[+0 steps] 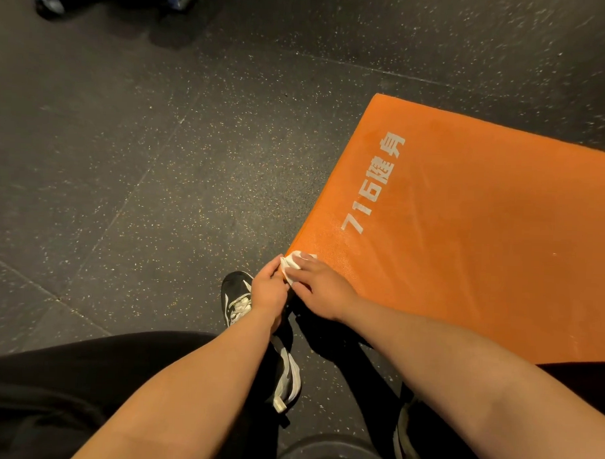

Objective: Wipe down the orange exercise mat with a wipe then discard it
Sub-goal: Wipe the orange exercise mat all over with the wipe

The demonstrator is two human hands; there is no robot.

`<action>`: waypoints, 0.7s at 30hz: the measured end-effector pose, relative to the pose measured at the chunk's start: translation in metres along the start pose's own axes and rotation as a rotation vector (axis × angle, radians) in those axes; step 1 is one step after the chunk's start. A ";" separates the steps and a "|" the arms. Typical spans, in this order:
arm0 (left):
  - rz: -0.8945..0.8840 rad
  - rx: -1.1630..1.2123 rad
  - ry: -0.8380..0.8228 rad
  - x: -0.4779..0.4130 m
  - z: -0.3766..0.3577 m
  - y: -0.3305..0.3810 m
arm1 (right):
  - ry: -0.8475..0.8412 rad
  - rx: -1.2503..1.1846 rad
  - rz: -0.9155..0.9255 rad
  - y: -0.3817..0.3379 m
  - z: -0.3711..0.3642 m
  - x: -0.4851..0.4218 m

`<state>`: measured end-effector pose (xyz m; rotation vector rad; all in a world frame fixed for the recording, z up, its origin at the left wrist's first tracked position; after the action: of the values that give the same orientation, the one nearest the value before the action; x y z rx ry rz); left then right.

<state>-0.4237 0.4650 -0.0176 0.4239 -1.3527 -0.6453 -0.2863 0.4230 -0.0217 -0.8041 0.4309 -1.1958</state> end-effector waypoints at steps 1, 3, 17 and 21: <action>-0.003 -0.006 -0.001 0.000 0.001 0.001 | -0.026 0.029 0.009 0.005 0.004 0.002; -0.008 -0.037 0.007 0.000 0.002 0.002 | -0.012 0.093 -0.058 0.018 0.011 0.002; -0.104 -0.149 0.012 0.019 0.004 0.017 | 0.085 -0.036 -0.049 -0.007 0.004 -0.004; -0.167 -0.342 0.020 0.021 0.002 0.021 | 0.166 0.029 -0.349 0.017 0.023 0.012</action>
<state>-0.4202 0.4674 0.0115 0.2664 -1.1674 -0.9897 -0.2554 0.4216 -0.0175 -0.7775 0.4182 -1.5975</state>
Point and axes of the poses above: each hand's wrist, its own x-axis away from the middle knuckle, its own z-axis out of the back of the hand, y = z × x, the point moved 1 cm from there along -x, towards the middle knuckle, and after that the axes turned 10 degrees about z, right-handed, at the moved point
